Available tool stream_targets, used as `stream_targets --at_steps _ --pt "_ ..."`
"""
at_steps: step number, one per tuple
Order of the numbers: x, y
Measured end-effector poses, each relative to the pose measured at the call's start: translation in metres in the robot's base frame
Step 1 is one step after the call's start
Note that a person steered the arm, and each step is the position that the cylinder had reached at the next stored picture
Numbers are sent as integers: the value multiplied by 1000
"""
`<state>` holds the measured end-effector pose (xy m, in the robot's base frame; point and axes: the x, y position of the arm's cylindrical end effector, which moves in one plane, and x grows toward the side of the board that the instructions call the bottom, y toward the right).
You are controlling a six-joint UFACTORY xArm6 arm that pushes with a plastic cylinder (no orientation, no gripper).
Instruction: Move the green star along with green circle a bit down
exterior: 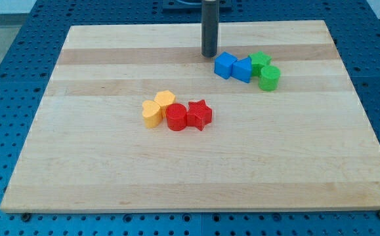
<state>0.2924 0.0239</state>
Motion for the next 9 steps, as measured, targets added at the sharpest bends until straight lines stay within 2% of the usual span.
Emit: stream_targets --at_steps 2,4,6,9 --pt "16 14" --pt "14 15" --pt "-3 70" --pt "10 89"
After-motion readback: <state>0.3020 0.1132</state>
